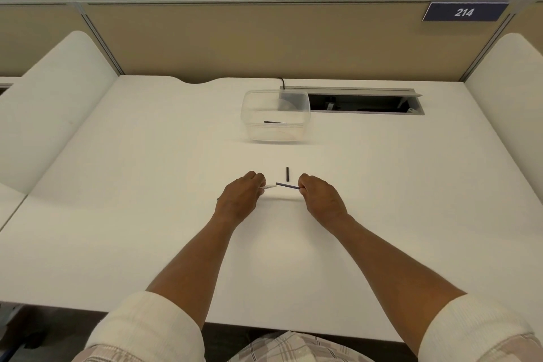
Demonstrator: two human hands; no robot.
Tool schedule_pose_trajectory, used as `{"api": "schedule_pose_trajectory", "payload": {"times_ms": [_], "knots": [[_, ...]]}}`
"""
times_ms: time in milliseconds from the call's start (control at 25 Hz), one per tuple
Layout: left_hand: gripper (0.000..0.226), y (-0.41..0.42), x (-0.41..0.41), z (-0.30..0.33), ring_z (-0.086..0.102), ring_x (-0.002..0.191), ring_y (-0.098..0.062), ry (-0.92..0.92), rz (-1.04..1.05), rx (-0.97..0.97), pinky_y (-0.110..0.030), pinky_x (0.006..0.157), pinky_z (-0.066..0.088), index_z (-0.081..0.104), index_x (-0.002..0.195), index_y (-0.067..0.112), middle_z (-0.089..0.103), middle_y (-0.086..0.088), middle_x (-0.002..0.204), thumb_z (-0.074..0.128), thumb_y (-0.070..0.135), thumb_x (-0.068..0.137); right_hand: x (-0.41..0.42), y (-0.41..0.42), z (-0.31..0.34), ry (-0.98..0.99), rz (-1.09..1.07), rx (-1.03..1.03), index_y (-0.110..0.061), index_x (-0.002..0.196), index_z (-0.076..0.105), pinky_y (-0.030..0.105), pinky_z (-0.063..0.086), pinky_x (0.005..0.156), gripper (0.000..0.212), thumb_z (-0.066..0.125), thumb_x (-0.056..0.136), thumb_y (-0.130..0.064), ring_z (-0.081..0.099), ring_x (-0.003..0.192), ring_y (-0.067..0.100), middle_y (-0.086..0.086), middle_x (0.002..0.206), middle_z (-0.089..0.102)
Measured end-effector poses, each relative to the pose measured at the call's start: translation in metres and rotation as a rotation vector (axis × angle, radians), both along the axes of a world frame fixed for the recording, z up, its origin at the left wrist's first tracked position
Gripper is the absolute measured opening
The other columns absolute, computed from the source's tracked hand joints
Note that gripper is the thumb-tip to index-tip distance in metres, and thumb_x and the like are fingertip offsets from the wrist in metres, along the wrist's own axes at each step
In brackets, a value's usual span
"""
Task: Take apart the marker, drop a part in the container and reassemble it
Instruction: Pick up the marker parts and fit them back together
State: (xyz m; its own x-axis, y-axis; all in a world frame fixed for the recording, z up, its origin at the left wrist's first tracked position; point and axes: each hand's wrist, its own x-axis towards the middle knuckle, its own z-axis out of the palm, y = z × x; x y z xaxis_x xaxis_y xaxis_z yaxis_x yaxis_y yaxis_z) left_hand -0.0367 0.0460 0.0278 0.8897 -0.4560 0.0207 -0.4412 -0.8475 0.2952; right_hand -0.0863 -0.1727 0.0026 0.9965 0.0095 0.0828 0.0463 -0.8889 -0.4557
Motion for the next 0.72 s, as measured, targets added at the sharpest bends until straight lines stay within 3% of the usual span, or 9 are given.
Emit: {"api": "schedule_pose_trajectory", "payload": {"times_ms": [200, 400, 720], "knots": [[0.001, -0.001, -0.002, 0.002, 0.054, 0.073, -0.028, -0.009, -0.017, 0.006, -0.038, 0.062, 0.048, 0.051, 0.098, 0.019, 0.055, 0.001, 0.094, 0.051, 0.019, 0.098, -0.003, -0.002, 0.003, -0.007, 0.018, 0.002, -0.014, 0.092, 0.048, 0.035, 0.036, 0.06, 0.005, 0.046, 0.096, -0.013, 0.049, 0.07, 0.029, 0.005, 0.08, 0.055], [0.004, -0.002, -0.001, 0.002, 0.055, 0.075, -0.027, -0.026, -0.026, 0.018, -0.037, 0.062, 0.046, 0.053, 0.101, 0.019, 0.056, 0.001, 0.096, 0.051, 0.018, 0.098, -0.002, -0.003, 0.01, 0.014, 0.043, 0.029, -0.016, 0.09, 0.048, 0.039, 0.043, 0.063, 0.006, 0.046, 0.095, -0.013, 0.05, 0.072, 0.029, 0.004, 0.08, 0.055], [0.019, -0.01, 0.004, 0.008, 0.06, 0.087, -0.025, -0.018, -0.081, -0.004, -0.035, 0.066, 0.047, 0.066, 0.11, 0.023, 0.062, 0.003, 0.103, 0.053, 0.017, 0.097, 0.011, 0.001, 0.021, 0.058, 0.092, 0.155, -0.018, 0.088, 0.054, 0.036, 0.041, 0.066, 0.012, 0.048, 0.094, -0.009, 0.049, 0.076, 0.023, 0.0, 0.081, 0.056]]}}
